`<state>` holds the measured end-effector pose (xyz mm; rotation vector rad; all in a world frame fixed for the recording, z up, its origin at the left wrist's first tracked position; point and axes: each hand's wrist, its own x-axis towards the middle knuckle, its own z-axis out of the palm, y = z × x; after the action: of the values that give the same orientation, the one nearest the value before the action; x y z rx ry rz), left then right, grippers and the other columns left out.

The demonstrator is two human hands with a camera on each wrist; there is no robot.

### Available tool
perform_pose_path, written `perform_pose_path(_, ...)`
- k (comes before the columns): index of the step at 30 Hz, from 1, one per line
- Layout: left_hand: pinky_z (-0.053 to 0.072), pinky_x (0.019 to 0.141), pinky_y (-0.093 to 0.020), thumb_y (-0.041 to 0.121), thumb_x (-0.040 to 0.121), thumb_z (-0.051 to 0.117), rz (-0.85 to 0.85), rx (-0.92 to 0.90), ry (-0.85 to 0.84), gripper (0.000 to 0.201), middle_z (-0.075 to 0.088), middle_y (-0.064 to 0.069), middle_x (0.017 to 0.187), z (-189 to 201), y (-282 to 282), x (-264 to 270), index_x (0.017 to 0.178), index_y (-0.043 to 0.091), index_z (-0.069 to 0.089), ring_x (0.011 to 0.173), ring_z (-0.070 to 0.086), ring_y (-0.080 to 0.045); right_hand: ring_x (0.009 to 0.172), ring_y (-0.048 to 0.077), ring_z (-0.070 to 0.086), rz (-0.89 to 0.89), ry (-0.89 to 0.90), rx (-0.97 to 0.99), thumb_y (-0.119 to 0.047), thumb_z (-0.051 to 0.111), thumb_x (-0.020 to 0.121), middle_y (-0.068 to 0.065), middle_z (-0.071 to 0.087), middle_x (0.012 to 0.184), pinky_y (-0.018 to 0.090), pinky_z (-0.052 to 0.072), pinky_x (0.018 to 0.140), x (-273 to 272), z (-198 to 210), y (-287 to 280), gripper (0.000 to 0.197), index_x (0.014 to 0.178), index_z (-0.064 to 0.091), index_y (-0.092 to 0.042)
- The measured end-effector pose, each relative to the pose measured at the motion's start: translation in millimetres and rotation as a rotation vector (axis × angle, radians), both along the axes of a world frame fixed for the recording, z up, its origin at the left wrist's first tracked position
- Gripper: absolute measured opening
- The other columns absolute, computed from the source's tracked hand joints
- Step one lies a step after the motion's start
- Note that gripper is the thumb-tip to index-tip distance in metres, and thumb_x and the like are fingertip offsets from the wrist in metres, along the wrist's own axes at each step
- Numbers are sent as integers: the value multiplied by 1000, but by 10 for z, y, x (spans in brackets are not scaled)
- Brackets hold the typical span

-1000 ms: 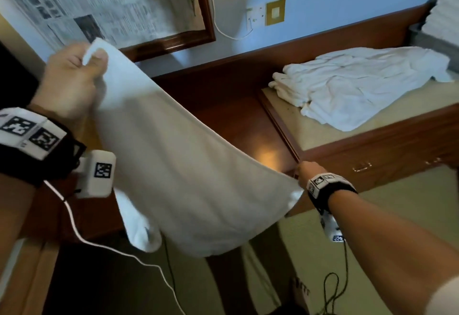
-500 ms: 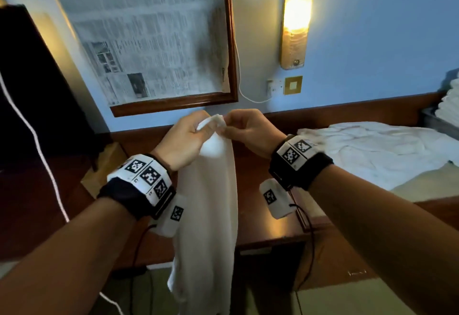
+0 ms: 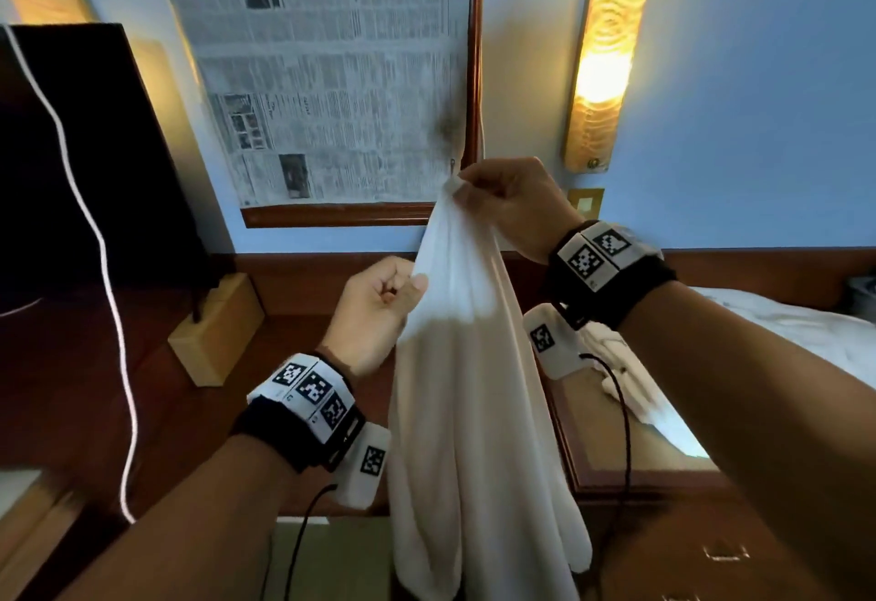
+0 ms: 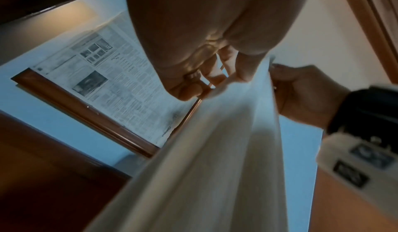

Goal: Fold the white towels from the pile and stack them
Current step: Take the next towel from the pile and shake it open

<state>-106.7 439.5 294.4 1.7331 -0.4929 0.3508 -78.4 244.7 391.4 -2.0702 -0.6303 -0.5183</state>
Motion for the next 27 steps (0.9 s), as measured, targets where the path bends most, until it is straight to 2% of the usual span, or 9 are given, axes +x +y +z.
perform_pose_path(3,44,65,-24,11,95,65,32,-4,6,16,57,6,70,-158,-200,-9,84,22,62,67,52,-12,70,27,62,-63,-51,-12,-23,62,97,20,69,84,42,54,69,51,117,-176,23,89,73,-4)
perform_pose_path(6,45,61,-19,3,93,64,144,-20,-7,24,58,20,69,-199,-435,22,86,26,59,61,51,-3,75,21,64,-121,-89,-92,-24,61,97,7,70,83,35,55,70,64,216,-326,20,86,72,-12)
perform_pose_path(8,42,60,-18,1,90,61,195,-57,-44,29,56,19,75,-174,-585,46,87,29,55,58,47,-3,72,20,63,-136,-111,-113,-24,61,97,6,69,80,32,51,66,65,273,-413,21,85,72,-11)
perform_pose_path(11,41,57,-22,0,88,57,249,29,-172,25,54,9,77,-110,-780,83,93,25,58,53,43,-9,76,25,64,-173,-140,-138,-26,60,96,8,70,81,38,54,71,71,359,-522,24,86,74,-9)
perform_pose_path(15,46,61,-30,18,87,59,294,40,-155,14,56,9,72,-28,-990,127,87,32,59,55,50,-22,75,16,61,-179,-164,-125,-24,60,97,2,67,82,24,46,69,50,437,-613,19,88,72,-13)
perform_pose_path(17,47,68,-31,36,88,63,372,138,-154,8,60,11,84,8,-1055,107,93,35,58,63,51,-18,75,18,62,-186,-179,-110,-23,60,97,3,68,82,26,48,70,50,460,-672,19,88,73,-12)
perform_pose_path(20,50,75,-34,52,90,62,476,292,-152,26,63,9,95,56,-1114,75,105,30,61,76,58,-20,77,22,65,-186,-197,-90,-22,60,97,7,70,83,31,53,72,54,495,-767,21,89,74,-8)
perform_pose_path(23,52,78,-38,53,92,58,530,436,-184,32,64,5,98,73,-1157,95,109,26,62,88,63,-26,75,18,61,-193,-200,-103,-20,60,97,4,68,84,26,48,71,60,517,-848,19,92,73,-8)
perform_pose_path(27,53,75,-38,41,93,58,515,506,-193,18,60,6,83,82,-1196,100,95,25,63,79,61,-25,73,16,58,-228,-203,-70,-20,60,97,2,66,80,25,44,70,123,514,-976,19,90,74,-9)
